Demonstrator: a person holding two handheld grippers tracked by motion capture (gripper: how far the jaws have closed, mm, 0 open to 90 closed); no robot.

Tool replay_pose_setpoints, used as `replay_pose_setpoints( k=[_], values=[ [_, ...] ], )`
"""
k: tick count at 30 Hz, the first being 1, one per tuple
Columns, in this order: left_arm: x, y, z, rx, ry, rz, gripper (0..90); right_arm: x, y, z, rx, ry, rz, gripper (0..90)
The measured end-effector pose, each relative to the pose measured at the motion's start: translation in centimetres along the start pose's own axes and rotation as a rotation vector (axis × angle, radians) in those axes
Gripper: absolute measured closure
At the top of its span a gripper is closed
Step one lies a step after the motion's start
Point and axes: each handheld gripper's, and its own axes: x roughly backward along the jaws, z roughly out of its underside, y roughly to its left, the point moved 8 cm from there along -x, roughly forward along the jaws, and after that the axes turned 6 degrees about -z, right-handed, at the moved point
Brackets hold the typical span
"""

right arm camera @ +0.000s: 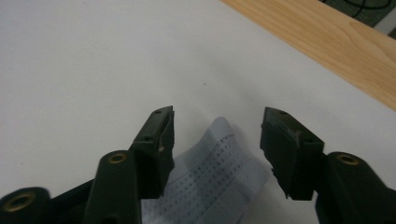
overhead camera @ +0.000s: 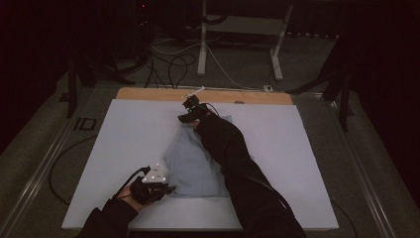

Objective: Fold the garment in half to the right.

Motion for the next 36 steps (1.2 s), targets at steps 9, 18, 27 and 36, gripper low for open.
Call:
replay_pose_setpoints(
  k=[9, 18, 27, 36],
  values=[
    [0.0, -0.1, 0.0, -0.006, -0.007, 0.005, 86.9, -1.6, -0.1, 0.6, 0.004, 0.049, 0.021, 52.2],
    [0.0, -0.1, 0.0, -0.007, -0.004, 0.007, 86.9, -2.2, -0.1, 1.1, 0.041, 0.093, 0.035, 68.4],
    [0.0, -0.2, -0.1, -0.011, -0.012, 0.006, 86.9, -1.6, -0.3, 0.9, 0.087, 0.107, 0.039, 87.1],
    [0.1, -0.4, -0.4, -0.024, -0.027, 0.016, 87.0, -0.4, 0.1, 0.0, 0.123, 0.076, 0.042, 87.6]
  ],
)
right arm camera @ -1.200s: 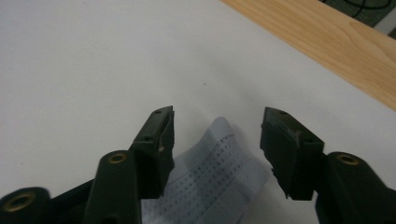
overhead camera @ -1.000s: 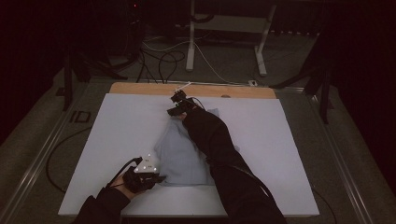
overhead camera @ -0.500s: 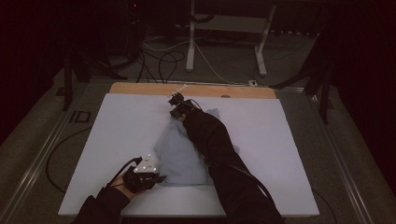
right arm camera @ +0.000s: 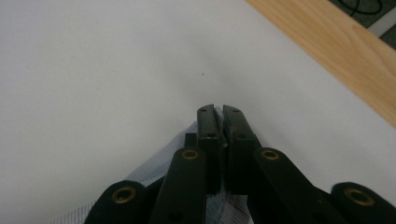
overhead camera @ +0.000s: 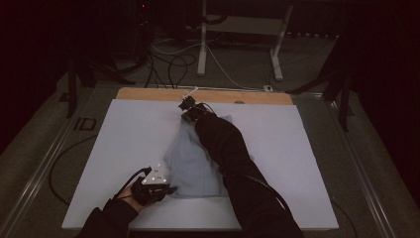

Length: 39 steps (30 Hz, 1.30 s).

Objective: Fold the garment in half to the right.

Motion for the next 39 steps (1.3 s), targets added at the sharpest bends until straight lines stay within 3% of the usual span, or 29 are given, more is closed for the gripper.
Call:
replay_pose_setpoints(
  k=[23, 39],
  values=[
    [0.8, -0.6, -1.7, -0.053, -0.017, 0.022, 87.1, 3.3, -0.3, -0.7, 0.035, -0.035, -0.004, 87.6],
    [0.7, -1.4, -4.4, -0.107, -0.028, 0.043, 87.1, 5.8, -1.2, -0.8, 0.048, -0.061, 0.005, 87.5]
  ],
)
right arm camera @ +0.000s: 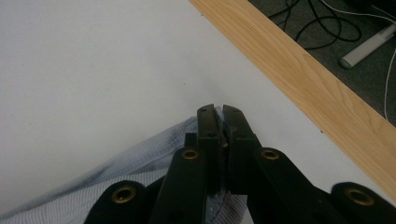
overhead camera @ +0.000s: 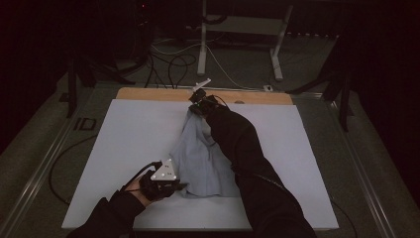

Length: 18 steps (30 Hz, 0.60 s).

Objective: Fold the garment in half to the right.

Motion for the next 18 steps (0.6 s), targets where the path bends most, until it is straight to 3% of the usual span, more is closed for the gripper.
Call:
replay_pose_setpoints(
  k=[18],
  values=[
    [-0.9, -0.9, -3.3, -0.067, -0.011, 0.038, 87.1, 3.2, -1.9, 0.7, -0.011, -0.025, 0.024, 87.5]
  ],
)
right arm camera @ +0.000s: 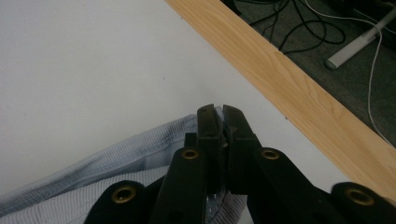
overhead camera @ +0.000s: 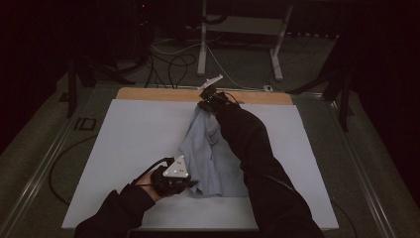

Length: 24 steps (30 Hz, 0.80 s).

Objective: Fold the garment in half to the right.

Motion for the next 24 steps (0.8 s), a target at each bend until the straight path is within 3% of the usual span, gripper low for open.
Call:
replay_pose_setpoints(
  k=[24],
  values=[
    [-3.4, -1.3, -3.9, -0.106, 0.033, 0.065, 87.1, 2.5, -2.6, 2.1, -0.032, -0.009, 0.023, 87.5]
  ],
)
